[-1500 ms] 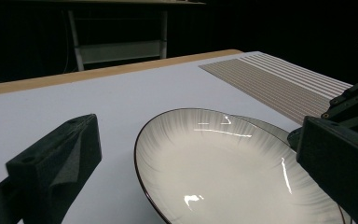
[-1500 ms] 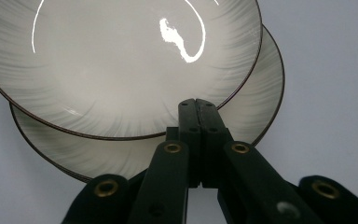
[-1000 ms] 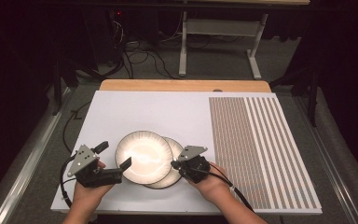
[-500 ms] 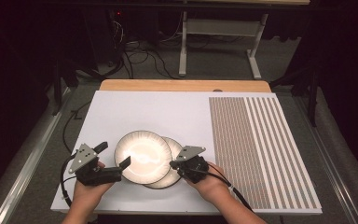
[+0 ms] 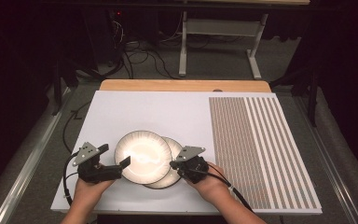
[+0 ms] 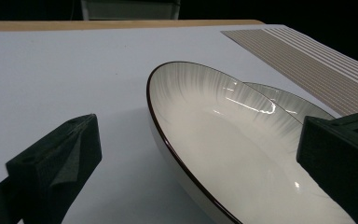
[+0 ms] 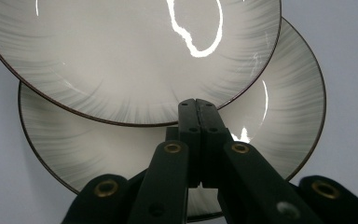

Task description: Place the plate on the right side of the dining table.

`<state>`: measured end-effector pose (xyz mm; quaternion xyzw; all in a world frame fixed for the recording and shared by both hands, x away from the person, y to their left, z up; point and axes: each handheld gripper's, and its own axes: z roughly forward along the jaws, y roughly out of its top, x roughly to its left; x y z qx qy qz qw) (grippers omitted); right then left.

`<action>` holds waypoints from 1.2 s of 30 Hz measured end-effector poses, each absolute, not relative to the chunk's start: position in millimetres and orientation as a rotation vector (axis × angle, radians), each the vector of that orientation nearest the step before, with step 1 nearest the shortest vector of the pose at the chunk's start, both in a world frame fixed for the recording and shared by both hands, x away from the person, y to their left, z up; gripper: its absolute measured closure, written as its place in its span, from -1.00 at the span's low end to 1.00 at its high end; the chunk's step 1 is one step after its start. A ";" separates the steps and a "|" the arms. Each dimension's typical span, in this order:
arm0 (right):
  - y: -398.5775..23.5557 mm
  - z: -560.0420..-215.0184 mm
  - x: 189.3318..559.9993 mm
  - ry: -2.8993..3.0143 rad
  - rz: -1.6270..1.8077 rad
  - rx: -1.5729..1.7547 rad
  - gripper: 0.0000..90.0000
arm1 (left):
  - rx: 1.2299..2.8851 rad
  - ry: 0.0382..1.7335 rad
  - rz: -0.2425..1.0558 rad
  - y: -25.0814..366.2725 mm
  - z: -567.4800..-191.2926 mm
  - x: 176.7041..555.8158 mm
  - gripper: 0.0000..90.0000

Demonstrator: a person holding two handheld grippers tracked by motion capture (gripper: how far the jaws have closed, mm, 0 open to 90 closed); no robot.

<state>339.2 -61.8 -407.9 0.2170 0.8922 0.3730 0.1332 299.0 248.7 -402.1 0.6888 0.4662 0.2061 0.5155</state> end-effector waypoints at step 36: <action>-61.6 -407.7 337.7 2.591 1.078 0.630 1.00 | 1.804 1.267 0.149 237.9 -412.1 310.2 0.05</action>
